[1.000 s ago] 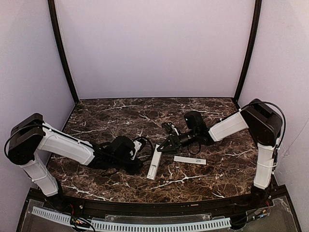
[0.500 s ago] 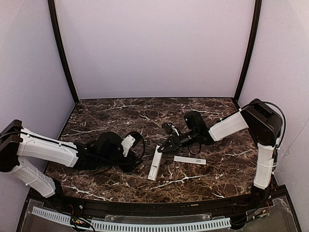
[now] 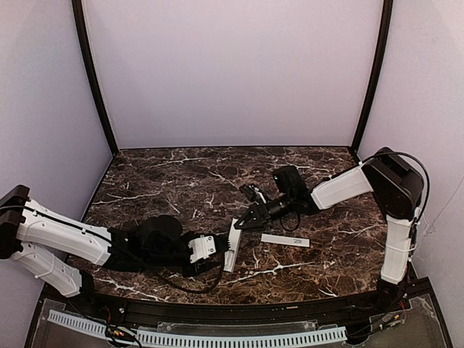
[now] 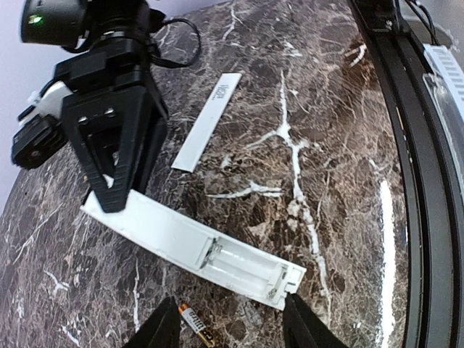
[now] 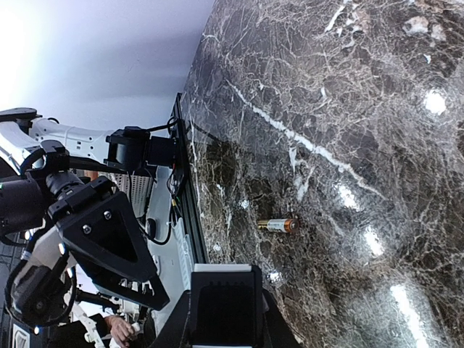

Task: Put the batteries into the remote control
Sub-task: Adjust the remote control without the battery cover at the battery compartment.

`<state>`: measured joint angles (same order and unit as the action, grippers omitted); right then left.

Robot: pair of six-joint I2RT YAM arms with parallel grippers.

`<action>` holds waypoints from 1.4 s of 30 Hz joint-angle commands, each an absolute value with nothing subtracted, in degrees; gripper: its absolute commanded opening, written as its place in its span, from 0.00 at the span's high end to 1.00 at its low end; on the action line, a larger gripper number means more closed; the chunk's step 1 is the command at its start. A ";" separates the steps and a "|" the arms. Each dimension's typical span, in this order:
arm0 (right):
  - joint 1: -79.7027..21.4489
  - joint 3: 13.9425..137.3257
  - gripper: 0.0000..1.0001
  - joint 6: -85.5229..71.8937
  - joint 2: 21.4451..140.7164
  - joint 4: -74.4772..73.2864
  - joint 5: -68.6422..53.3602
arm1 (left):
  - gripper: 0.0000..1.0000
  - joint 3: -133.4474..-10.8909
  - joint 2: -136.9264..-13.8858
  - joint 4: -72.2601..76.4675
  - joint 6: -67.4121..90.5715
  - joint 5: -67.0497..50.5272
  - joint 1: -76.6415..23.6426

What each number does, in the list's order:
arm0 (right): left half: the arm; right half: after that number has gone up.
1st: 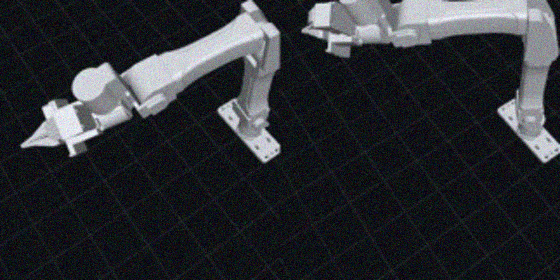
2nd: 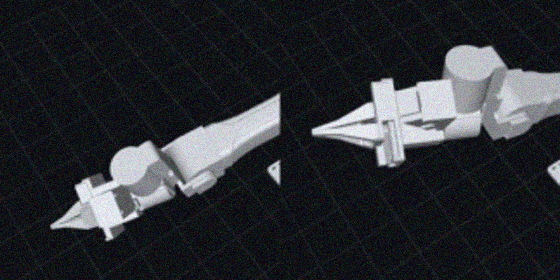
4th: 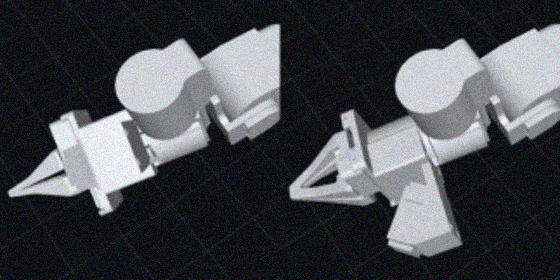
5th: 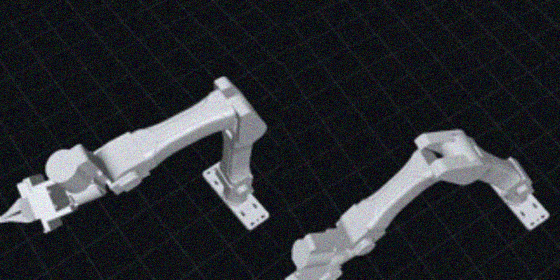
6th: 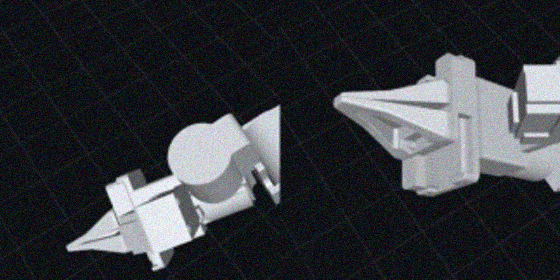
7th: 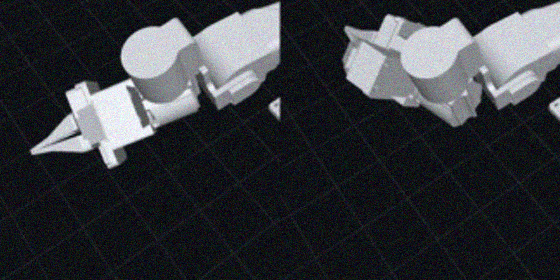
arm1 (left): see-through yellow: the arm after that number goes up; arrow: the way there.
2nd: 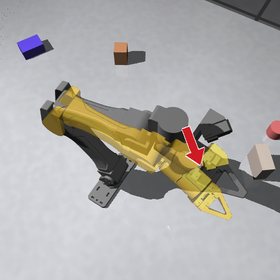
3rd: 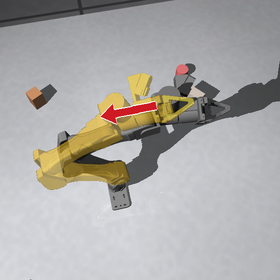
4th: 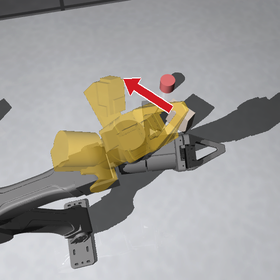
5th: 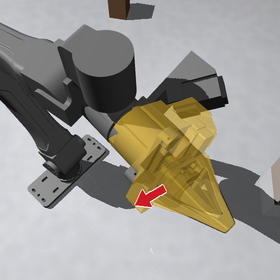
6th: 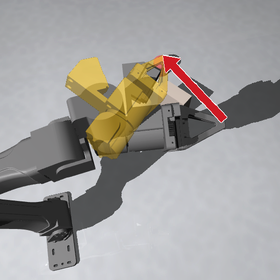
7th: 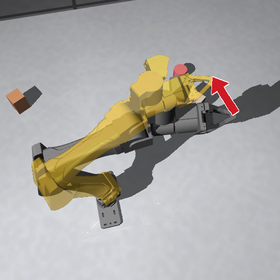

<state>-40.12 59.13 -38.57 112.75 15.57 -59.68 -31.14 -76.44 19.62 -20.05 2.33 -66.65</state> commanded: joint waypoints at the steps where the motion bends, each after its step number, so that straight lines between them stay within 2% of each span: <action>1: -41.40 61.05 1.00 -36.64 112.14 13.30 -58.90 | 0.54 -33.20 -78.81 18.91 -28.81 5.00 -68.00; 8: -42.23 61.52 1.00 -36.13 112.39 11.63 -58.00 | 0.64 -34.83 -81.45 19.24 -33.53 8.98 -69.22; 15: -42.54 61.98 1.00 -36.26 112.74 11.06 -57.62 | 0.68 -35.99 -83.46 19.37 -35.26 9.08 -69.50; 26: -42.79 61.99 1.00 -36.21 112.64 10.98 -58.18 | 0.70 -37.81 -87.16 20.04 -37.13 9.30 -69.52; 42: -43.07 61.88 1.00 -35.82 112.16 10.79 -58.87 | 0.78 -38.83 -90.58 19.96 -39.53 13.40 -69.52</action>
<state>-42.30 61.08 -36.40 112.75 10.24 -57.56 -37.58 -89.65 20.40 -37.95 11.09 -69.30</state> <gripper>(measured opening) 0.211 0.242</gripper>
